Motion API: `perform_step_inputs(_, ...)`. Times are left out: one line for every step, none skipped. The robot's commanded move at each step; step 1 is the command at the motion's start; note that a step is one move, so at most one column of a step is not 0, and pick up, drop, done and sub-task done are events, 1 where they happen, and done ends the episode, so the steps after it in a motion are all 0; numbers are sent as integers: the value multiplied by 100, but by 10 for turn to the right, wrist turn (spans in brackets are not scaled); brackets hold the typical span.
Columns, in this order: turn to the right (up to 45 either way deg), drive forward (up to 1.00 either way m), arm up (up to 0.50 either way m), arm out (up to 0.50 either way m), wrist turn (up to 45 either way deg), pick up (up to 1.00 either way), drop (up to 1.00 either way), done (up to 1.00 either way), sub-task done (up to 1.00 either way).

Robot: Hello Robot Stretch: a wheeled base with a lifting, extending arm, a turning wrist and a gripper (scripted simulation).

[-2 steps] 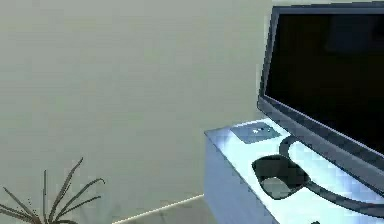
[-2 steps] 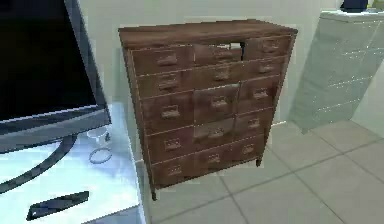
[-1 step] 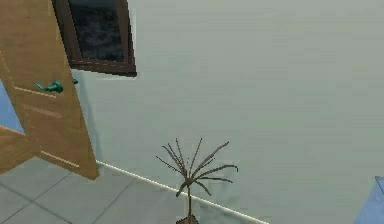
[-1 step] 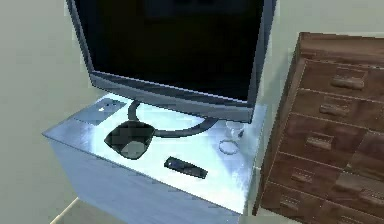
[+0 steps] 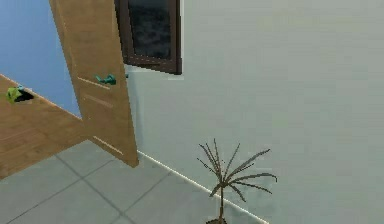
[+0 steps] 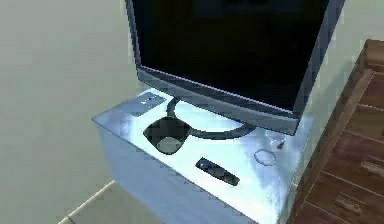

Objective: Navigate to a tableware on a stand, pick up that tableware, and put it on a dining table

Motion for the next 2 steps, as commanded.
perform_step_inputs(0, 10, 0, 0, 0, 0, 0, 0, 0)
perform_step_inputs(0, 0, 50, 0, 0, 0, 0, 0, 0)
